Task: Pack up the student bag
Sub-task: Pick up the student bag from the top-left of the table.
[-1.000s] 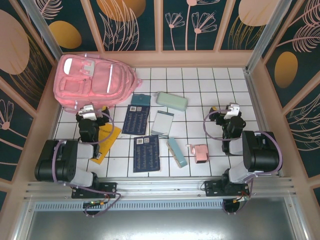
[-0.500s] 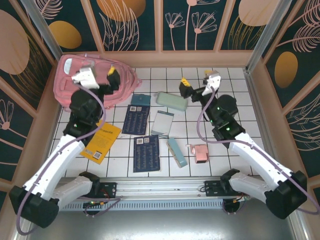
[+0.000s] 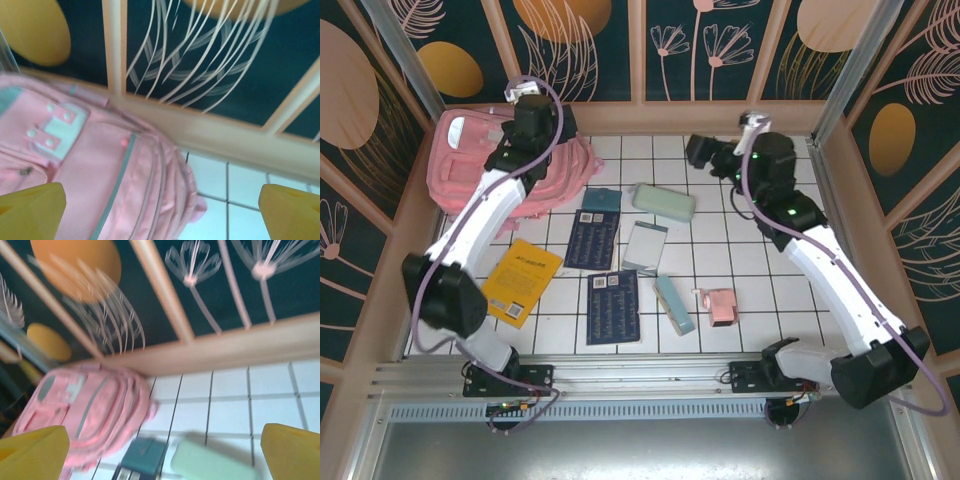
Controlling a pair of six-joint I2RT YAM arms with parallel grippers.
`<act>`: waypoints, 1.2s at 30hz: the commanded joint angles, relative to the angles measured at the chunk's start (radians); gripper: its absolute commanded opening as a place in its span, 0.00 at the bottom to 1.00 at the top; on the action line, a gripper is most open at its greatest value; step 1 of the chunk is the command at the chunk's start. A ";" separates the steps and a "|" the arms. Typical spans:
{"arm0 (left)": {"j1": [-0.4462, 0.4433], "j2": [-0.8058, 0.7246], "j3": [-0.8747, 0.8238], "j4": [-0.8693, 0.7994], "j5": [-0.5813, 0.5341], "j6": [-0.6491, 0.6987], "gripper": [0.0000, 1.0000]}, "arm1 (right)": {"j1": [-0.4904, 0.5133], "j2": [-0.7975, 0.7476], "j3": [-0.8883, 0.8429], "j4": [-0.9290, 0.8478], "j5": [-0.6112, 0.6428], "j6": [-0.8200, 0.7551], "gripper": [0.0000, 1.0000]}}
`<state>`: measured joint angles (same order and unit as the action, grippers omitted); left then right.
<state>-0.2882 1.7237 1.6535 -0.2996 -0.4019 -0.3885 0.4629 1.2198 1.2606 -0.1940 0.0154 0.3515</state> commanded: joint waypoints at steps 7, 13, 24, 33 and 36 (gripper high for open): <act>0.179 0.329 0.248 -0.140 0.341 -0.043 0.94 | 0.111 -0.063 -0.105 -0.014 -0.025 0.045 0.98; 0.202 0.503 0.389 -0.153 0.421 -0.044 0.85 | 0.111 -0.144 -0.199 0.083 -0.231 -0.065 0.85; 0.212 0.565 0.294 -0.052 0.549 -0.076 0.84 | 0.111 -0.119 -0.230 0.070 -0.228 -0.056 0.77; 0.212 0.574 0.268 -0.012 0.602 -0.084 0.36 | 0.111 -0.098 -0.262 0.108 -0.251 -0.051 0.68; 0.212 0.574 0.273 -0.030 0.534 -0.079 0.05 | 0.111 -0.095 -0.253 0.111 -0.259 -0.052 0.67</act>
<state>-0.0677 2.2887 1.9221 -0.3443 0.1436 -0.4633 0.5705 1.1229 1.0054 -0.1349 -0.2146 0.3012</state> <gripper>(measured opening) 0.097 0.669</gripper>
